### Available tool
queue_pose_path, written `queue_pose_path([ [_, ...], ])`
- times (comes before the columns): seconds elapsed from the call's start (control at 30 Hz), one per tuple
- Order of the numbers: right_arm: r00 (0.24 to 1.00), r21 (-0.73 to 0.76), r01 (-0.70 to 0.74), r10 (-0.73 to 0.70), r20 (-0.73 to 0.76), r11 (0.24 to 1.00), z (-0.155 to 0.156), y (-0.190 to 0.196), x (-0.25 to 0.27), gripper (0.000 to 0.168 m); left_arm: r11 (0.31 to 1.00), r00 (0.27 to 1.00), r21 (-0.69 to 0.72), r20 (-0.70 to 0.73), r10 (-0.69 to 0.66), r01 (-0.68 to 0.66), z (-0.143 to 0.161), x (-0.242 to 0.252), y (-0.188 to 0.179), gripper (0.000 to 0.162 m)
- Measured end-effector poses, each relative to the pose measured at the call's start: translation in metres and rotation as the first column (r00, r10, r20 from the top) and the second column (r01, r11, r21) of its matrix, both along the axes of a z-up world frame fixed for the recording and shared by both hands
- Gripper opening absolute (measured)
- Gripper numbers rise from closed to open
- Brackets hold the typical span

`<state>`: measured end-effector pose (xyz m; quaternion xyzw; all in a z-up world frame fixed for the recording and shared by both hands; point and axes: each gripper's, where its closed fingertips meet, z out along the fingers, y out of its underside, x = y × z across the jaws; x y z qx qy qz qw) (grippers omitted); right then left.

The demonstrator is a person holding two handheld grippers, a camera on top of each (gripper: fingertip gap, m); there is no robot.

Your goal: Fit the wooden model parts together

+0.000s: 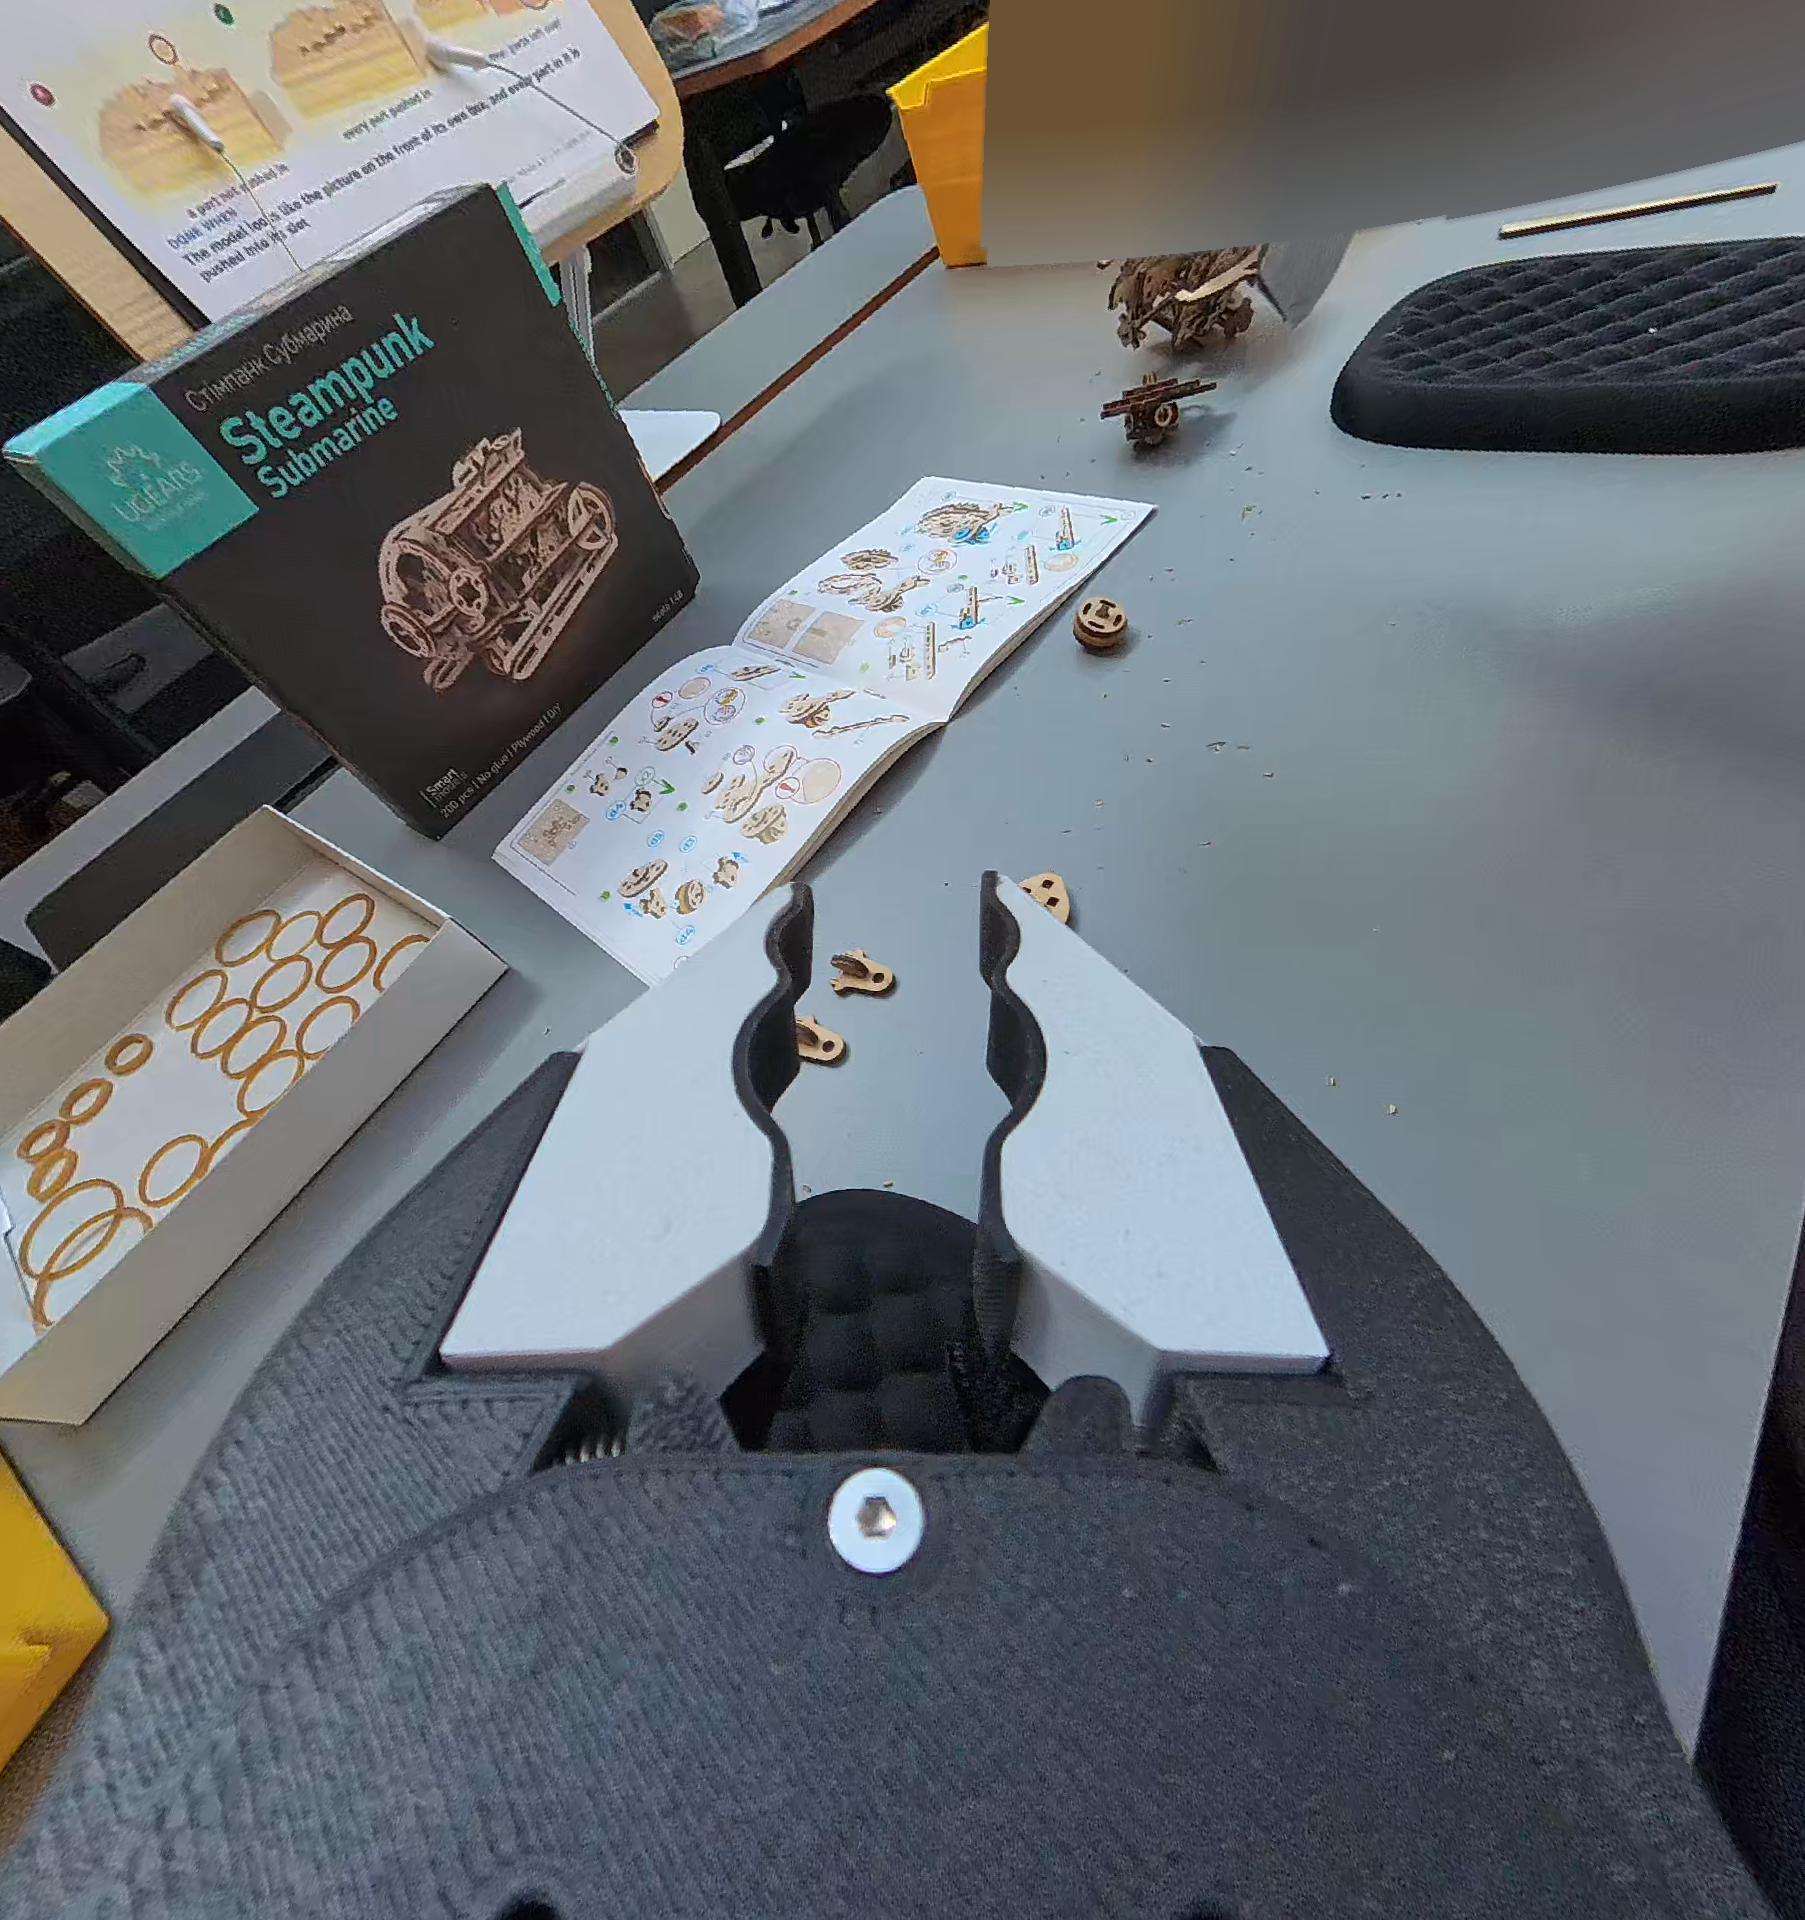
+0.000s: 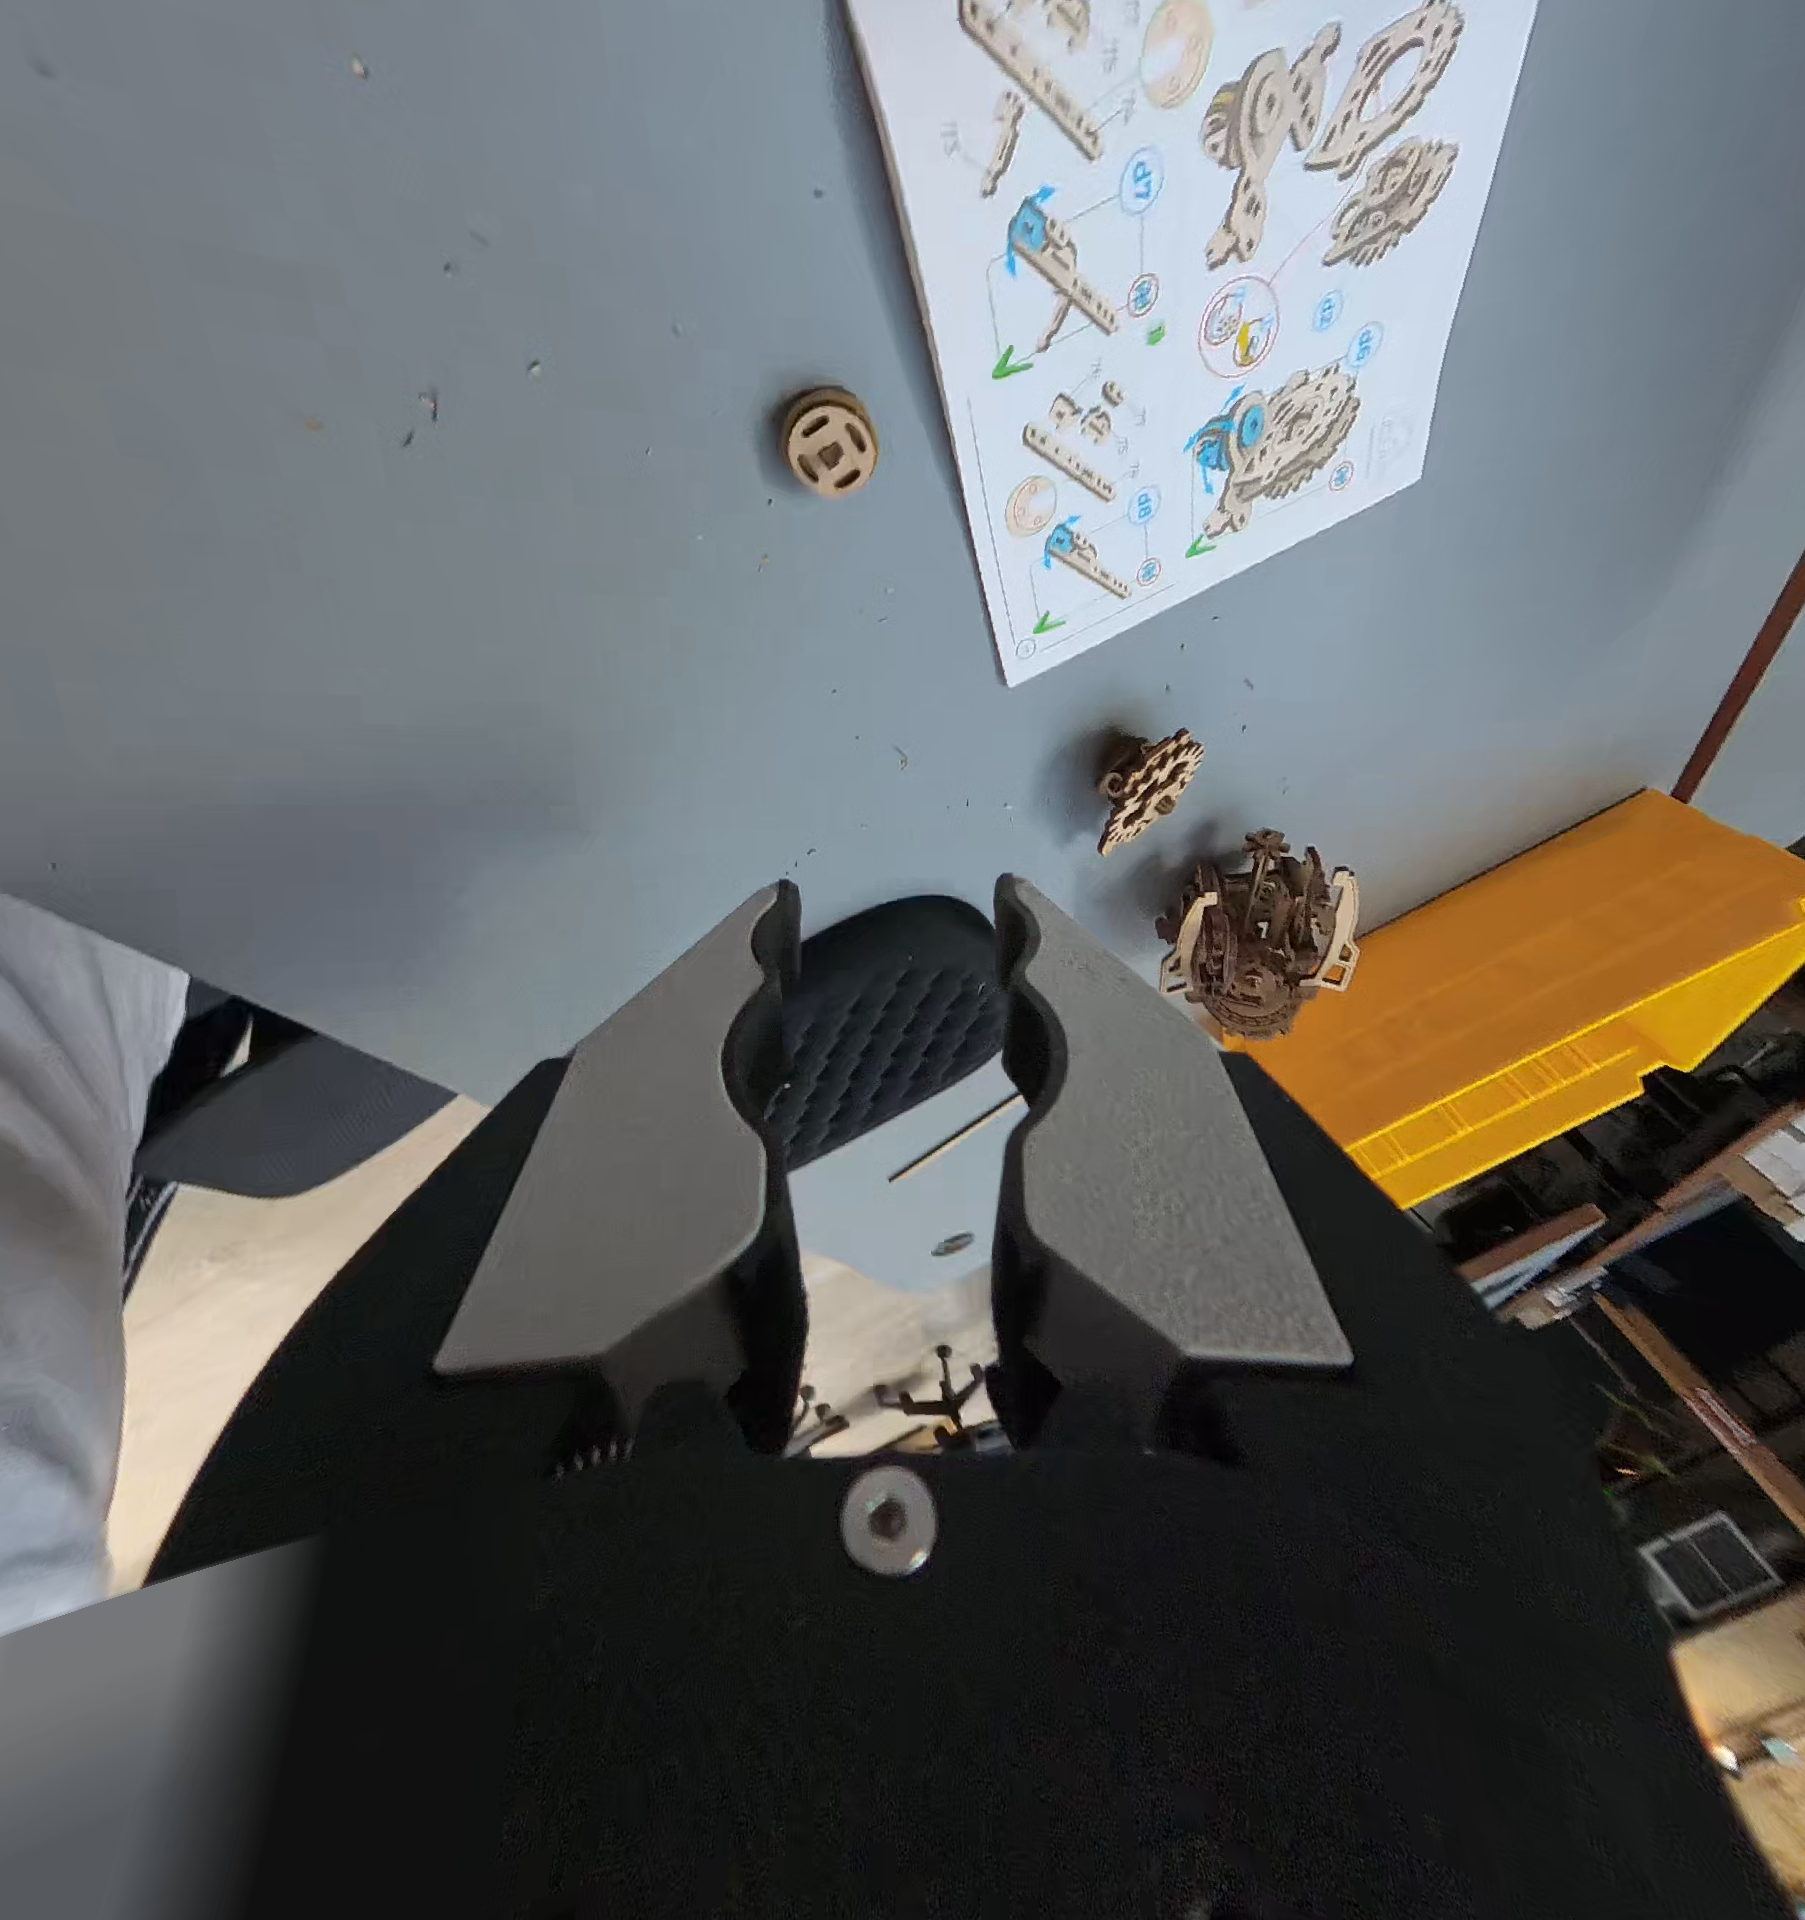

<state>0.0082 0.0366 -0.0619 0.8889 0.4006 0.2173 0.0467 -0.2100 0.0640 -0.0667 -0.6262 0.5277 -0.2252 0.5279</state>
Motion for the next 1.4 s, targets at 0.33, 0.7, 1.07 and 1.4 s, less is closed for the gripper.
queue_pose_path([
  [0.33,0.964,-0.094,-0.126,0.144,0.224,0.988,0.029,-0.019,-0.001,0.034,0.998,0.998,0.043,-0.035,0.048,-0.046,0.024,-0.002,0.026,0.030],
  [0.7,0.964,-0.069,0.008,0.011,0.266,0.998,0.050,-0.012,0.038,0.029,0.978,0.999,0.205,-0.018,0.027,-0.022,0.096,0.039,0.073,0.029],
  [1.07,0.986,-0.126,0.161,-0.155,0.057,0.979,0.011,0.006,0.078,0.019,0.980,0.979,0.187,0.203,0.027,-0.066,0.193,0.074,0.127,0.030],
  [1.4,0.780,0.202,0.358,-0.173,-0.602,0.912,0.015,0.114,0.099,0.000,0.992,0.945,0.073,0.319,0.076,-0.104,0.204,0.074,0.150,0.035],
])
